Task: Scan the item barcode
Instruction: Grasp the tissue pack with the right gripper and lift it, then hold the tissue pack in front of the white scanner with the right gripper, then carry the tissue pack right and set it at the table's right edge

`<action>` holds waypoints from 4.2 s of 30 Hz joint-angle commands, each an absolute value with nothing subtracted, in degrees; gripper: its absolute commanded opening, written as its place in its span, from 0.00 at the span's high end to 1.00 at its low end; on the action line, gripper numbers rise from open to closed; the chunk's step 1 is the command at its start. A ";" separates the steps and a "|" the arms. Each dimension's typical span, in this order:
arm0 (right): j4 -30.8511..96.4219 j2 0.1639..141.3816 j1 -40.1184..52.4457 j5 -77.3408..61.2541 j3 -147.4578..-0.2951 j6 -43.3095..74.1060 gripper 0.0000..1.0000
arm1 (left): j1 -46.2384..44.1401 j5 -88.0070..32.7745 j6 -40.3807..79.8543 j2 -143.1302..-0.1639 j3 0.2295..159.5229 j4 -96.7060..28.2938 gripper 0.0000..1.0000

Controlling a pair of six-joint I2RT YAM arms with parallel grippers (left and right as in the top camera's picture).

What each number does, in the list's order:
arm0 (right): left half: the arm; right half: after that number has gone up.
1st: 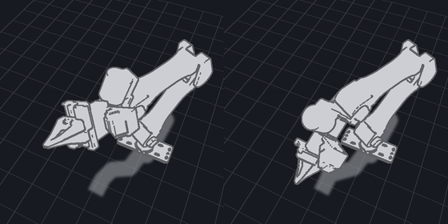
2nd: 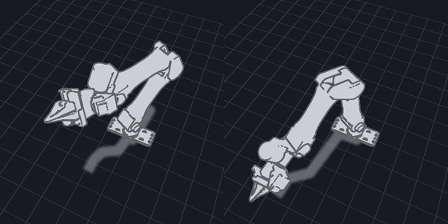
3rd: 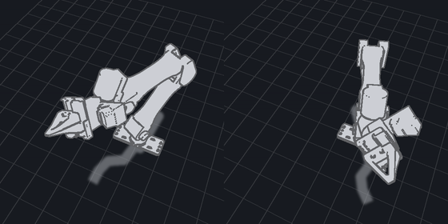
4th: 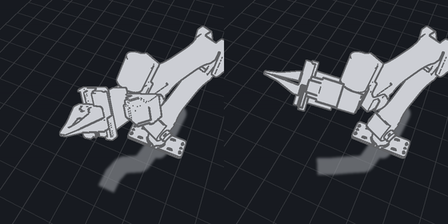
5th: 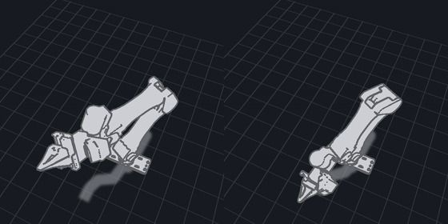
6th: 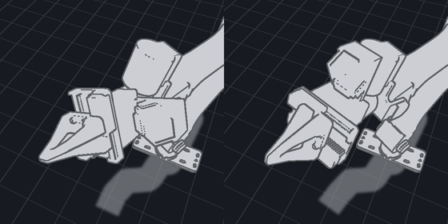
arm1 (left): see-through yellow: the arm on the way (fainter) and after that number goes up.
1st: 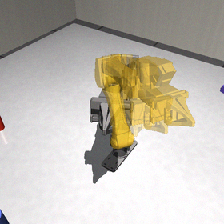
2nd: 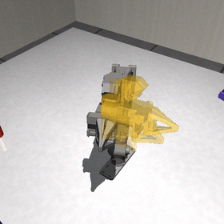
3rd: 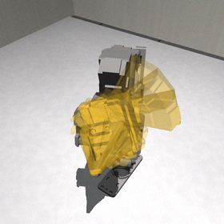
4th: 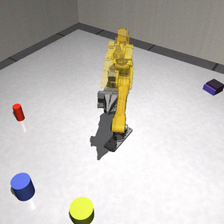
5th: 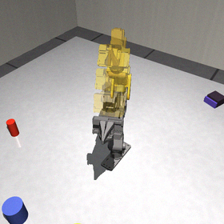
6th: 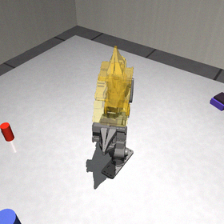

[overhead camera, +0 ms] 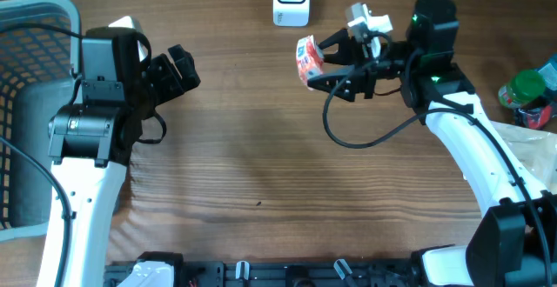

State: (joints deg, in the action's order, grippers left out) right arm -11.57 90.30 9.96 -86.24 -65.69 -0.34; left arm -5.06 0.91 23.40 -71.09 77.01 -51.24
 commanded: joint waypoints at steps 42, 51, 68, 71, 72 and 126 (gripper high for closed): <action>-47.55 117.34 19.90 -38.72 -77.73 71.53 0.37 | -4.64 0.45 22.72 -71.26 77.14 -51.13 0.00; -38.00 129.14 21.30 -27.62 -98.39 85.78 0.41 | -4.64 0.45 22.72 -71.26 77.14 -51.16 0.00; -30.96 133.21 20.56 -8.75 -98.43 117.43 0.36 | -4.64 0.45 22.72 -71.26 77.14 -51.13 0.00; -32.18 136.33 20.56 -8.54 -99.31 118.69 0.35 | -4.64 0.45 22.72 -71.26 77.14 -51.16 0.00; -32.56 137.53 20.58 -8.45 -100.01 118.69 0.35 | -4.64 0.45 22.72 -71.26 77.14 -51.16 0.00; -38.76 144.81 7.57 -34.81 -109.71 89.19 0.47 | -4.64 0.47 22.72 -71.26 77.14 -51.13 0.00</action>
